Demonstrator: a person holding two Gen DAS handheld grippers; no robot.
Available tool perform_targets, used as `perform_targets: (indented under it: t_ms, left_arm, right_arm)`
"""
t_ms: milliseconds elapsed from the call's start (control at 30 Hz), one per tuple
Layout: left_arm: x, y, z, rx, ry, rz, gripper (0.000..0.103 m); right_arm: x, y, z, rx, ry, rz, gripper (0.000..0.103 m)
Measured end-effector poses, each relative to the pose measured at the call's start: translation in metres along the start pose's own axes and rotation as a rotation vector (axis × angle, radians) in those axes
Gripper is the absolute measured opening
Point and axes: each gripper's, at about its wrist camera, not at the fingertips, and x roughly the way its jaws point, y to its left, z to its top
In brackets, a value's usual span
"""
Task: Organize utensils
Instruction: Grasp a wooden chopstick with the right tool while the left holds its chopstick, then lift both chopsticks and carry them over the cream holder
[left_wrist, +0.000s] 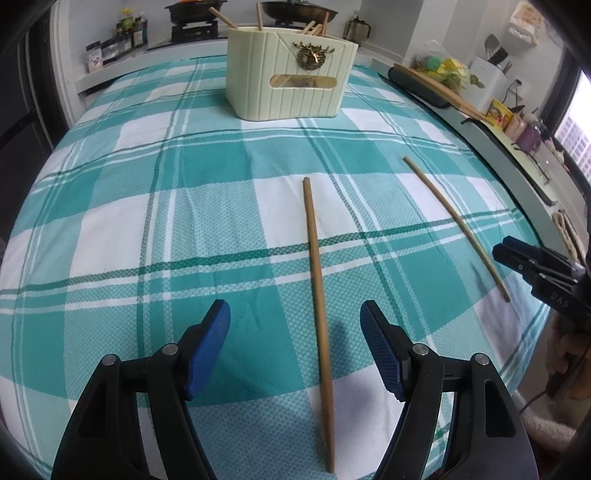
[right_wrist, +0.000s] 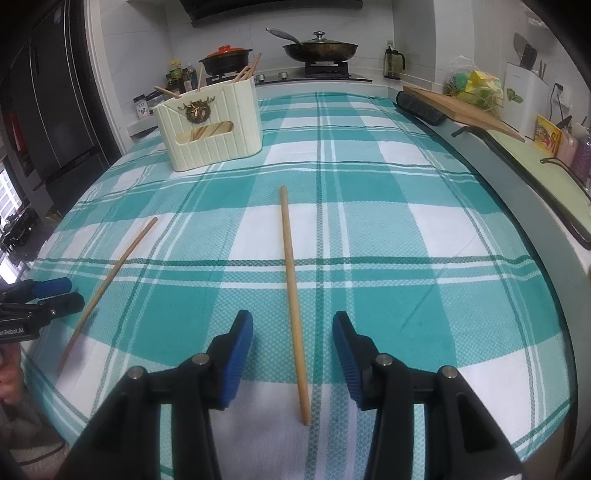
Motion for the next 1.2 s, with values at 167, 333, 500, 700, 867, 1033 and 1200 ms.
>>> perform_targets:
  t_ms: [167, 333, 500, 700, 867, 1033, 1200]
  left_arm:
    - [0.011, 0.000, 0.016, 0.007, -0.005, 0.019, 0.075]
    - [0.031, -0.002, 0.025, 0.002, 0.007, 0.034, 0.075]
    - [0.050, -0.009, 0.033, 0.085, -0.010, 0.123, 0.068]
    - [0.063, -0.004, 0.057, 0.077, -0.022, 0.102, 0.049]
    - [0.073, -0.009, 0.072, 0.100, -0.016, 0.098, 0.041]
    - [0.076, -0.010, 0.078, 0.100, -0.005, 0.088, 0.037]
    - [0.076, -0.013, 0.078, 0.098, -0.009, 0.082, 0.028]
  right_arm:
    - [0.006, 0.006, 0.013, -0.071, 0.017, -0.007, 0.046]
    - [0.024, 0.010, 0.017, -0.115, 0.045, -0.013, 0.046]
    - [0.047, 0.007, 0.018, -0.124, 0.063, -0.016, 0.047]
    - [0.065, 0.005, 0.038, -0.154, 0.067, 0.002, 0.046]
    - [0.086, 0.010, 0.065, -0.195, 0.087, 0.021, 0.040]
    - [0.108, 0.018, 0.092, -0.226, 0.117, 0.036, 0.027]
    - [0.125, 0.025, 0.111, -0.221, 0.129, 0.039, 0.022]
